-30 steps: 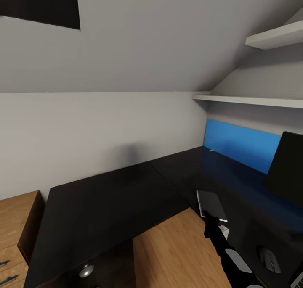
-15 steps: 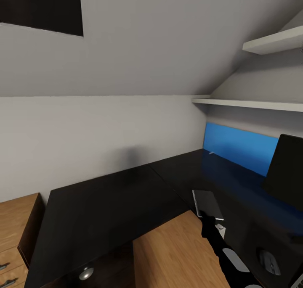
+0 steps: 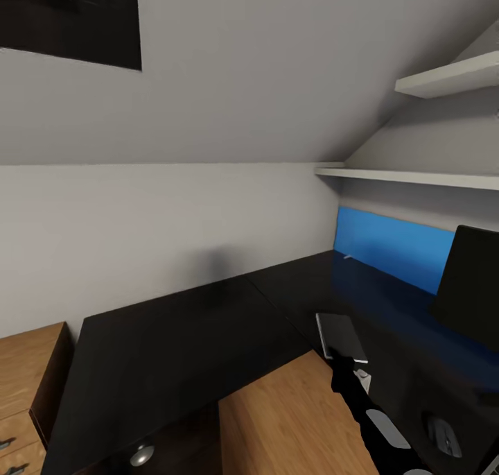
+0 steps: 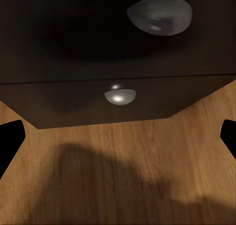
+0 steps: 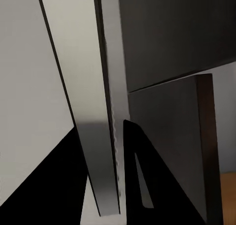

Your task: In the bedroom, organize the workspace by keeping the computer under the desk, ensuring the monitor is on the desk, placing the keyboard on the desk next to the monitor, placing the mouse on the desk next to the keyboard, moving the folder from the swivel chair onto the desk next to the mouse, stacking the notebook on top of the folder with the pen on top of the notebook, and positioning the swivel chair next to the desk.

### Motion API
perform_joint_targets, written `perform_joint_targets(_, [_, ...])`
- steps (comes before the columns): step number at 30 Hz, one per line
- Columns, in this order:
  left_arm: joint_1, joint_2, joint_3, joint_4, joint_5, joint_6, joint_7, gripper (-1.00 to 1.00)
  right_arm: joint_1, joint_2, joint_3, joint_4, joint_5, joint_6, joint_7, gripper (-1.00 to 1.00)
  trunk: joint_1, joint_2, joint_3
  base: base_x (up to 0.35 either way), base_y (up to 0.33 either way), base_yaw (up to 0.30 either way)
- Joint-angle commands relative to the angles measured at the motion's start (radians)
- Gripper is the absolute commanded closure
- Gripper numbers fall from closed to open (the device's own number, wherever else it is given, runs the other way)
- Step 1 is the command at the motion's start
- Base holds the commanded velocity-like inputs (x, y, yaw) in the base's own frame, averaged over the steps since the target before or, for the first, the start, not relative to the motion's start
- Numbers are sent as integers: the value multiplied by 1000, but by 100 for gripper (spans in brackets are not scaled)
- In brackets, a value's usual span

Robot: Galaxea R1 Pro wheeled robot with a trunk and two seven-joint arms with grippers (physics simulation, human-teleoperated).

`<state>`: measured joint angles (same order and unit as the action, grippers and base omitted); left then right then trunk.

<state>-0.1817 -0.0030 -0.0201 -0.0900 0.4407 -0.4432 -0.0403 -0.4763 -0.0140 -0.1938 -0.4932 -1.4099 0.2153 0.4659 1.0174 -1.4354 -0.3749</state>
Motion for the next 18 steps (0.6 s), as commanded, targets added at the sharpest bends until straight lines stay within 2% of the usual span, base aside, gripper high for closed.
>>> perform_joint_targets(1, [-1, 0, -2, 1, 9, -3, -4, -100, -1, 0, -3, 1, -11, 10, 4, 100, 0, -1, 0, 0, 0, 0])
perform_joint_targets(18, [-1, 0, -2, 1, 9, -3, -4, -100, -1, 0, -4, 1, -10, 13, 4, 100, 0, -1, 24, 0, 0, 0])
